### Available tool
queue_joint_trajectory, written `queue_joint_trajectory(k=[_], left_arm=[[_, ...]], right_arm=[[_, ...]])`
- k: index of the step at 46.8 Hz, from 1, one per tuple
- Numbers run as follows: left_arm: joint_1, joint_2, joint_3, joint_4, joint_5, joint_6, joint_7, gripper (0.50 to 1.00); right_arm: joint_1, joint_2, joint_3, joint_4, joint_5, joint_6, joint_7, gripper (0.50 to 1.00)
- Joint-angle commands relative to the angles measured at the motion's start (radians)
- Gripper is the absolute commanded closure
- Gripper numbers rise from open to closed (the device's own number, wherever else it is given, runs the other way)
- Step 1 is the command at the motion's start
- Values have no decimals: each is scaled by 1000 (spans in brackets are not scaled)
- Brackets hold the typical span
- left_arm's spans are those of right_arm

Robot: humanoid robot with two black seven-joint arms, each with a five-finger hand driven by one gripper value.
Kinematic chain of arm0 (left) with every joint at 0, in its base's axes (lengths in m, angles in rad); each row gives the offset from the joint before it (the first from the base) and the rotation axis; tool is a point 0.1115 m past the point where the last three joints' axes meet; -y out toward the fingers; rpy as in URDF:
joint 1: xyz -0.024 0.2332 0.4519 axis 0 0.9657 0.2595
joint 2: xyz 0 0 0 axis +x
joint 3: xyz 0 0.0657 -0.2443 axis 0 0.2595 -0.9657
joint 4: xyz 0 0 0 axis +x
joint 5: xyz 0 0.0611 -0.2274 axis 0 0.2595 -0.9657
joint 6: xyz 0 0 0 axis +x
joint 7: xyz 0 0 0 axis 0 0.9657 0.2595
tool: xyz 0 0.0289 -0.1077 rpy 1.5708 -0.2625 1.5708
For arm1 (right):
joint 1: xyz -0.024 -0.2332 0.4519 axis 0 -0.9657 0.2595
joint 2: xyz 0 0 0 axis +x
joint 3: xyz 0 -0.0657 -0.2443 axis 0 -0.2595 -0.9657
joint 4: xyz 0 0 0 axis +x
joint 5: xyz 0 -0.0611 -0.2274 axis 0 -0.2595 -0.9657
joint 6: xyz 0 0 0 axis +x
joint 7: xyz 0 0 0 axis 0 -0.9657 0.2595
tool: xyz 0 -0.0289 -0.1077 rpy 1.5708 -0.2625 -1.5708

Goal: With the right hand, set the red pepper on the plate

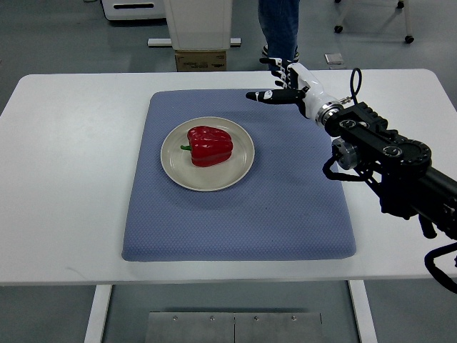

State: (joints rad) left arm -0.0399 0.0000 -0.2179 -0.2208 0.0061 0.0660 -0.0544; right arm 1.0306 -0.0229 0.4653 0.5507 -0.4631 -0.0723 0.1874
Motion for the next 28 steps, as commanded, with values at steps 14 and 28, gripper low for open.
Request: queue_joint_trajectory(k=[14,28], left_arm=[[0,0,0,0,0,0,1,500],[0,0,0,0,0,0,1,500]], right_arm=[[-66,-15,187,-3,3,-7,-8,505],[-101,-52,315,9,32,-7,1,500]])
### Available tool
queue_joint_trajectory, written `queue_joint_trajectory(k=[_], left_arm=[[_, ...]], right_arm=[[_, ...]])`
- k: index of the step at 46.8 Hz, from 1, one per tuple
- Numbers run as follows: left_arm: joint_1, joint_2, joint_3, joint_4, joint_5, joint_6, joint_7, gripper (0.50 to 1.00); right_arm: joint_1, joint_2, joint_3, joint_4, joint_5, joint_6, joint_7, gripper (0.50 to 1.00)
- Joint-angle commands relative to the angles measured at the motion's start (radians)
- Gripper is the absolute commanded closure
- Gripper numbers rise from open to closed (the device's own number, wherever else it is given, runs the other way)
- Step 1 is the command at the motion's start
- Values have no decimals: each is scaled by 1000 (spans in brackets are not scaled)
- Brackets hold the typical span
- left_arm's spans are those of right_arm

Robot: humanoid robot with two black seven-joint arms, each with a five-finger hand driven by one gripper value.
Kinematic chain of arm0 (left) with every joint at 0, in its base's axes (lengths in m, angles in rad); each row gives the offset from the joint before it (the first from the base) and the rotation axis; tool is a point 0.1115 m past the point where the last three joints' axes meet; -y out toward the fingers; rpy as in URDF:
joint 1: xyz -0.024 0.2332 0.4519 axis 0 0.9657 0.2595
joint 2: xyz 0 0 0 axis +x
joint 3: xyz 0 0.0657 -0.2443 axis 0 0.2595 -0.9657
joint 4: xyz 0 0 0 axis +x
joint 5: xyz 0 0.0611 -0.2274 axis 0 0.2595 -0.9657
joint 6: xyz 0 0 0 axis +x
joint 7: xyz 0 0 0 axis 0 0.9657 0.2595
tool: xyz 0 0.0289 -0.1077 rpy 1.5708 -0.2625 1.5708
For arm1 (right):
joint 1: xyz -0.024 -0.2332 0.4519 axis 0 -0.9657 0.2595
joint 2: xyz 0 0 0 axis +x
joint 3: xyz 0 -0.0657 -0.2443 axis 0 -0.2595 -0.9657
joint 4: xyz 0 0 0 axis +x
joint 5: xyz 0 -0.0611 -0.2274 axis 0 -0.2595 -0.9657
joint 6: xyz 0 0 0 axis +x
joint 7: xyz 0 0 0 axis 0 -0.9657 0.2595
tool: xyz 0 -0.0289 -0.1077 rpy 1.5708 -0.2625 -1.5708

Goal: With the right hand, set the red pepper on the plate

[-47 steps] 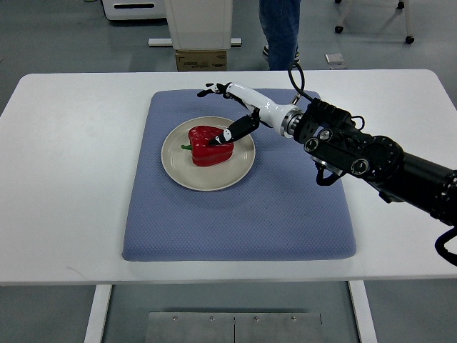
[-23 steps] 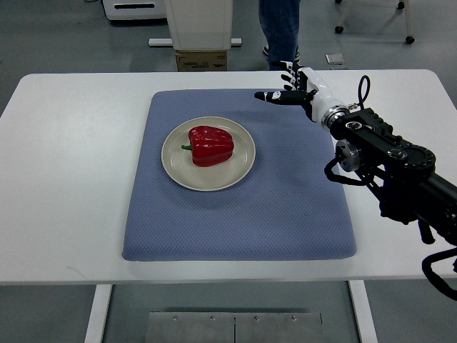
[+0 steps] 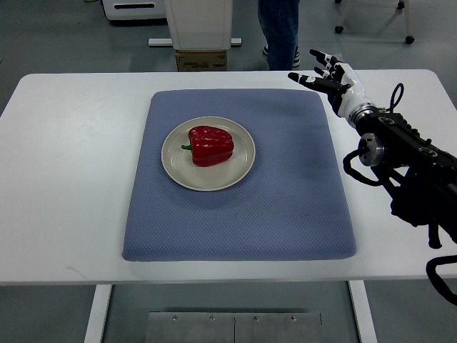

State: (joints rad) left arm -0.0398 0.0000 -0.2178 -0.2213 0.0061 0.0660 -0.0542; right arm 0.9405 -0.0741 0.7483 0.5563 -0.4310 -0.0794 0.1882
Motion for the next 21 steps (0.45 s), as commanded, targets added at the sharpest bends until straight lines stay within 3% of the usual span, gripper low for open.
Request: queue_joint_trajectory(k=[1,21], left_arm=[[0,0,0,0,0,0,-1,500],[0,0,0,0,0,0,1,500]], right_arm=[[-15,-1,46,5,0,1,0,500],[-63,-1,98,16,0,1,0,500]])
